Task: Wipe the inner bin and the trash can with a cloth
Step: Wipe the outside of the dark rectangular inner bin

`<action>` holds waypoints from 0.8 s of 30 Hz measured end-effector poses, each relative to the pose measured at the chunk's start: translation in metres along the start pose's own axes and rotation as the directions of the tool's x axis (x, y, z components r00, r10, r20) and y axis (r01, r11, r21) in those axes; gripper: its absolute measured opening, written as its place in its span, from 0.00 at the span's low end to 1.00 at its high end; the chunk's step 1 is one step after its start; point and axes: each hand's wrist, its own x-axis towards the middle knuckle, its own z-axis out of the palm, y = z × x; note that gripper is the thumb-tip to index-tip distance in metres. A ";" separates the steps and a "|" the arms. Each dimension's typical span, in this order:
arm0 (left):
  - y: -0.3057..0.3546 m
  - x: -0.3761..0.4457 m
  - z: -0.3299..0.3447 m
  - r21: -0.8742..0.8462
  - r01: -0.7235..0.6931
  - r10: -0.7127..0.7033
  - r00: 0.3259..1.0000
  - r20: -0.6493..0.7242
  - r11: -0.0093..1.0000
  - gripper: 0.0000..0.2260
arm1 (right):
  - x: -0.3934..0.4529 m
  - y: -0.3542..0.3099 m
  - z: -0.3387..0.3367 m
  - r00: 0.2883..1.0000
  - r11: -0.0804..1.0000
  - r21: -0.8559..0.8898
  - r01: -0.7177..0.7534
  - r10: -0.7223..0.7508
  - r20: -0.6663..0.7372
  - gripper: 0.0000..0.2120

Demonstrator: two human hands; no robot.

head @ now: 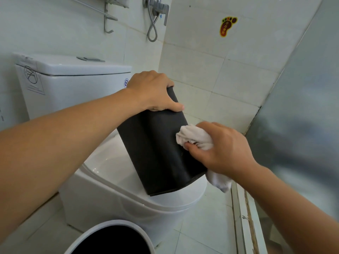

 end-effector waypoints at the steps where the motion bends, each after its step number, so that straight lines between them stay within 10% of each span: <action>1: 0.002 0.000 0.000 0.007 -0.004 0.004 1.000 -0.001 1.000 0.35 | 0.000 0.000 0.000 1.000 1.000 -0.007 0.004 -0.004 -0.010 0.22; 6: 0.005 0.003 0.001 0.020 0.000 0.000 1.000 0.000 1.000 0.34 | -0.022 -0.006 -0.006 0.975 0.977 0.006 0.213 -0.213 0.069 0.20; 24: -0.006 0.000 0.002 0.011 0.026 -0.026 1.000 -0.013 1.000 0.30 | 0.006 -0.002 0.012 0.995 0.993 0.088 0.077 -0.071 -0.066 0.22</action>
